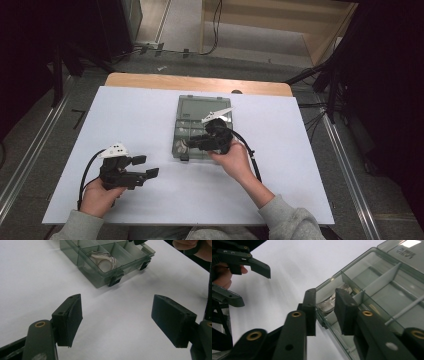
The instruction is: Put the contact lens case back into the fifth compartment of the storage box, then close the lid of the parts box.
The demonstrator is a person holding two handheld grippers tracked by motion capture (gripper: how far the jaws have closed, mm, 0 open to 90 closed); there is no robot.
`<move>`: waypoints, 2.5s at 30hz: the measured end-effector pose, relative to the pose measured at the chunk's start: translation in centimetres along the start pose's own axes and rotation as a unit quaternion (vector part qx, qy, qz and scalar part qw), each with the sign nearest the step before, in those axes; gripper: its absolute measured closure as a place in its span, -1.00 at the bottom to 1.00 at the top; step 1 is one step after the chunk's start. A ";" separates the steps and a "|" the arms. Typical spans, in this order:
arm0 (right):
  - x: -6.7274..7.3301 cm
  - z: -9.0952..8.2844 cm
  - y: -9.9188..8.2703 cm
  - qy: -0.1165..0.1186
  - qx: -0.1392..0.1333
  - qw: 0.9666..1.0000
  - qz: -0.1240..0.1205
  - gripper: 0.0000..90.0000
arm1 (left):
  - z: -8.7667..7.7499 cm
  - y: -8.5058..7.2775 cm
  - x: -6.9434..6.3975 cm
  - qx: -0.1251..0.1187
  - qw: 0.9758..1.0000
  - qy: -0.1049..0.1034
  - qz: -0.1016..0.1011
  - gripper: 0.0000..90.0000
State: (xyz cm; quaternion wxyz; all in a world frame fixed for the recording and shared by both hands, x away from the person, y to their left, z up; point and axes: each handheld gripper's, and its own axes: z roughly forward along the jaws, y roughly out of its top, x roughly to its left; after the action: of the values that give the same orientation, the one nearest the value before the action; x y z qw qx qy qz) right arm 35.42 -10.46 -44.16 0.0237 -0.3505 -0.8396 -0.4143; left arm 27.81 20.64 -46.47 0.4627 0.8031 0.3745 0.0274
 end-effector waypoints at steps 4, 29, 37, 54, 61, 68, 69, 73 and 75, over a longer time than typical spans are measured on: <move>-0.2 -0.8 -0.3 -0.002 -0.011 1.000 0.006 0.22 | 0.3 0.4 0.0 -0.002 1.000 -0.002 0.003 -0.44; -2.1 -3.0 -2.5 -0.043 -0.034 0.998 0.032 -0.25 | 2.3 2.1 0.5 0.009 1.000 -0.006 0.008 -0.43; -2.9 -3.7 -3.4 -0.059 -0.038 0.997 0.042 -0.26 | 3.1 2.8 0.6 0.012 1.000 -0.008 0.008 -0.43; -5.1 -5.1 -4.8 -0.092 -0.046 0.992 0.071 -0.26 | 4.8 4.8 1.1 0.017 1.000 0.001 0.001 -0.44; -6.1 -5.6 -5.0 -0.100 -0.057 0.989 0.088 -0.28 | 5.8 5.4 2.3 0.018 1.000 0.006 -0.015 -0.44; -7.2 -5.7 -5.2 -0.114 -0.055 0.986 0.105 -0.31 | 6.8 6.4 3.1 0.022 0.999 0.021 -0.013 -0.44; -7.3 -5.7 -5.2 -0.114 -0.056 0.986 0.107 -0.31 | 6.9 6.6 3.2 0.019 1.000 0.021 -0.014 -0.44; -7.7 -5.6 -5.1 -0.123 -0.058 0.984 0.112 -0.33 | 7.6 7.1 3.8 0.019 0.999 0.029 -0.011 -0.44; -7.9 -5.5 -5.1 -0.126 -0.058 0.984 0.113 -0.33 | 7.9 7.4 4.2 0.016 0.999 0.027 -0.014 -0.44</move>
State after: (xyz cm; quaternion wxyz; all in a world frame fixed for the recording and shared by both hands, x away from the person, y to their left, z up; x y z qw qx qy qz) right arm 36.91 -21.01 -46.60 -0.0560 -0.4936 -0.7652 -0.4095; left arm 38.17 15.37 -46.58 0.4397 0.8039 0.3987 0.0369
